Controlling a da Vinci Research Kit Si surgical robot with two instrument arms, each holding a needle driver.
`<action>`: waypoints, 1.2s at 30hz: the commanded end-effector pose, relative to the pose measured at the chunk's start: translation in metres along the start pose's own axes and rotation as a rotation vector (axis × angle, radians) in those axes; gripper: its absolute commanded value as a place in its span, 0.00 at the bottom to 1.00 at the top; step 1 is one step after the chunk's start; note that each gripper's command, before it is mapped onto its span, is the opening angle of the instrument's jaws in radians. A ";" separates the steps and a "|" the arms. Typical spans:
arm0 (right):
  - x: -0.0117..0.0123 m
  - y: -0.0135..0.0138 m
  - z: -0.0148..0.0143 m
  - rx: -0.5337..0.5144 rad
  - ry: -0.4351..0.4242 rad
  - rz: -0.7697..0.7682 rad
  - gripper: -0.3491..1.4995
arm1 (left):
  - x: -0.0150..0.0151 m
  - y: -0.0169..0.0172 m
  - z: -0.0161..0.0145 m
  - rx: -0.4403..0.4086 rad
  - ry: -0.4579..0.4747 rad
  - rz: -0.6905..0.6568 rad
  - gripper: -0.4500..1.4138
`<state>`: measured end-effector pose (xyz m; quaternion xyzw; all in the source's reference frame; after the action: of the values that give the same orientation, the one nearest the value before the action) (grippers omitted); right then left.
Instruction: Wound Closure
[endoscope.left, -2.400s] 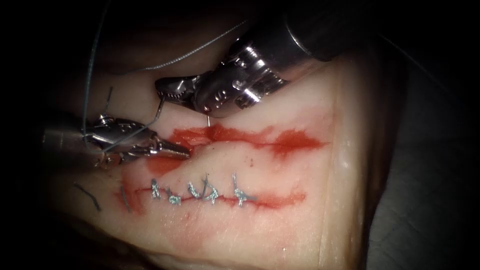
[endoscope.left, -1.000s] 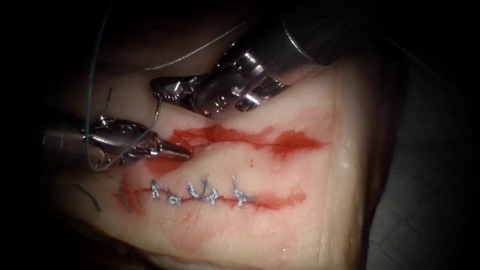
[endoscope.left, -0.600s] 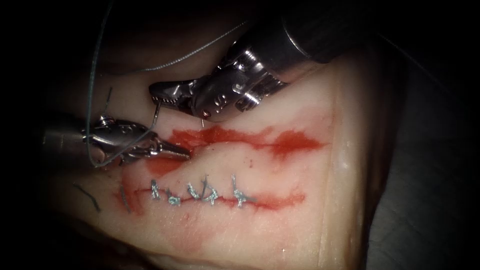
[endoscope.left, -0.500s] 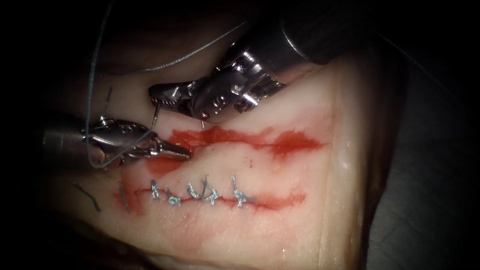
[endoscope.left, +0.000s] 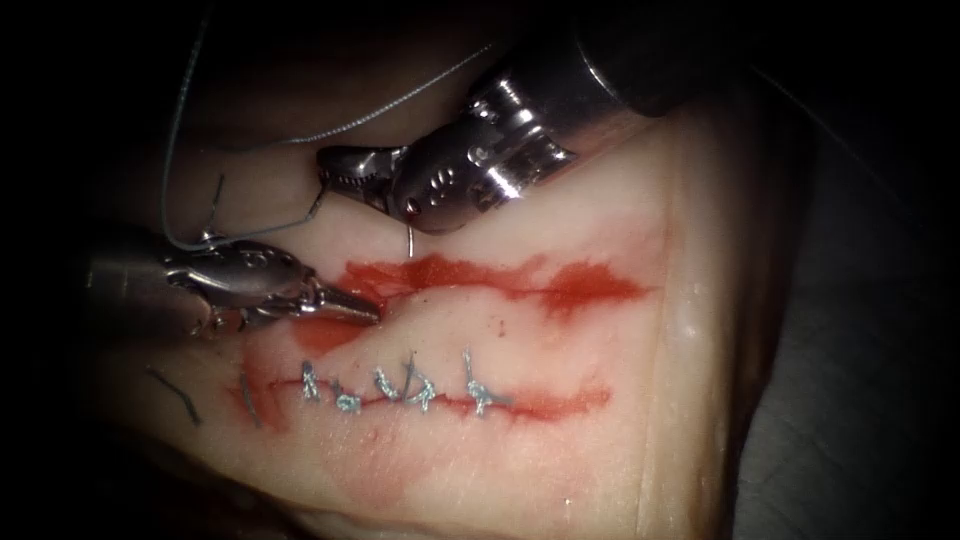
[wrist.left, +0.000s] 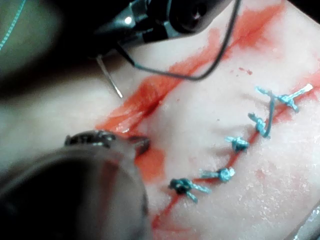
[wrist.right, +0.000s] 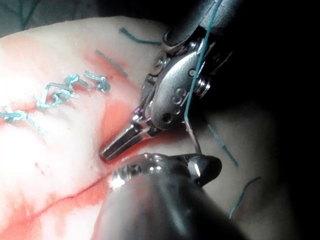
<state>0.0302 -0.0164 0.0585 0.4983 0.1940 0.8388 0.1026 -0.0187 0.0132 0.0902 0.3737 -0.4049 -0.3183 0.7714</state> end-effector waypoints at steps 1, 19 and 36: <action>0.0003 -0.0003 0.0009 0.012 -0.002 0.022 0.00 | 0.0000 0.0003 0.0008 0.003 0.005 0.005 0.00; 0.0008 -0.0001 0.0008 0.054 -0.018 0.265 0.00 | 0.0004 0.0002 0.0011 0.033 0.035 0.008 0.00; 0.0011 0.0001 0.0007 0.039 0.004 0.503 0.00 | 0.0004 0.0002 0.0009 0.031 0.032 0.008 0.00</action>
<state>0.0295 -0.0162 0.0594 0.5305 0.0753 0.8344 -0.1294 -0.0187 0.0127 0.0904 0.3892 -0.3986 -0.3031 0.7732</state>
